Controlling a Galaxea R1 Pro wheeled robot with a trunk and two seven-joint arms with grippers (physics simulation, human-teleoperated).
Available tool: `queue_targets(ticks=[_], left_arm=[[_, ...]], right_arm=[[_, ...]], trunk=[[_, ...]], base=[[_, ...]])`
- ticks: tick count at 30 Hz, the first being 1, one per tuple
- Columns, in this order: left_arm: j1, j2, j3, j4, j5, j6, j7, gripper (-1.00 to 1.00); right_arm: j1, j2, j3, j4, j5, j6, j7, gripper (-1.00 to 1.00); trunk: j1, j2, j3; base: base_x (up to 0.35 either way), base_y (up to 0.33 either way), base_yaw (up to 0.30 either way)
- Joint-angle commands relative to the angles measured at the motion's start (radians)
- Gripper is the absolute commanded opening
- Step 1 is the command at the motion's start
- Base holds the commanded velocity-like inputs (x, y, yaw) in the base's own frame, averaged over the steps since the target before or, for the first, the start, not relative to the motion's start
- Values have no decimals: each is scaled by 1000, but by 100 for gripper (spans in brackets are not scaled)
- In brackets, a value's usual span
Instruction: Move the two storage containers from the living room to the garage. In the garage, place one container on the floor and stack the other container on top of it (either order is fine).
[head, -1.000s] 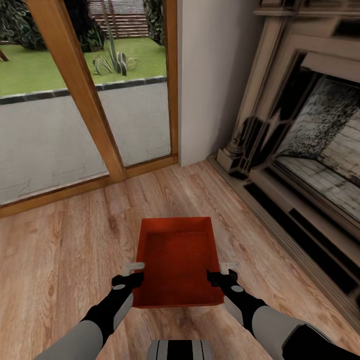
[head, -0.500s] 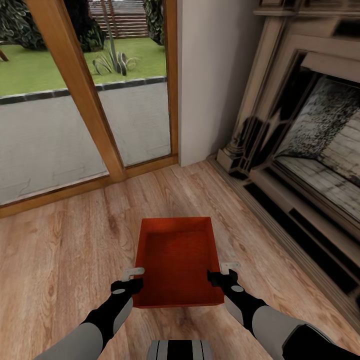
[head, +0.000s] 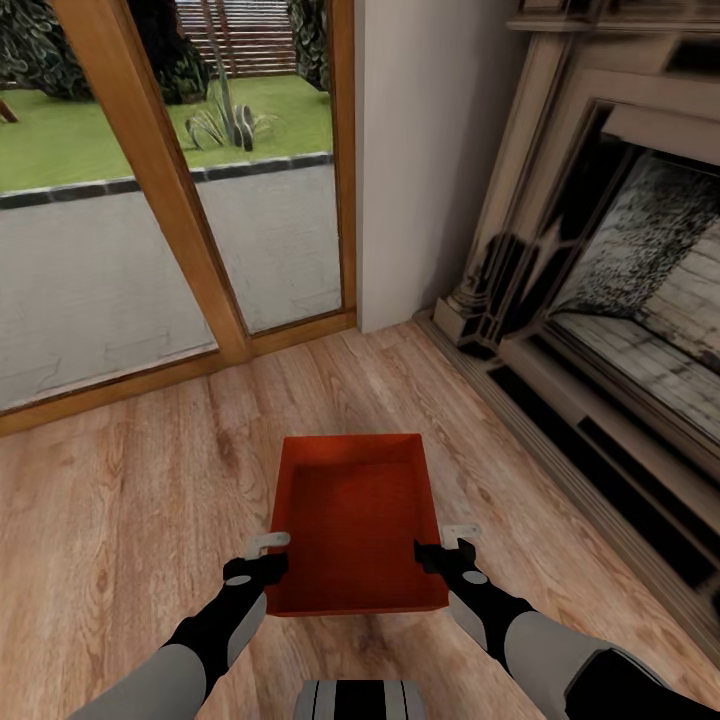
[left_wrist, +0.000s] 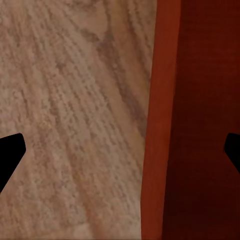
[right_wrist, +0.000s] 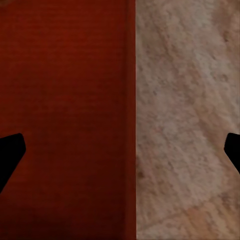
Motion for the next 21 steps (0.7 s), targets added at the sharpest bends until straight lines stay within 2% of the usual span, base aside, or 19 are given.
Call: queue_targets(ticks=[1,21], left_arm=[[0,1,-8,-3,9,5,8,100],[0,-11,-8,-8,8,-12,4,100]], right_arm=[[-1,0,9,0,-8,-3,-4,100],[-1,0,9,0,-7,-2,-3,100]], trunk=[[0,0,-1],[0,0,-1]], base=[[0,0,0],[0,0,0]])
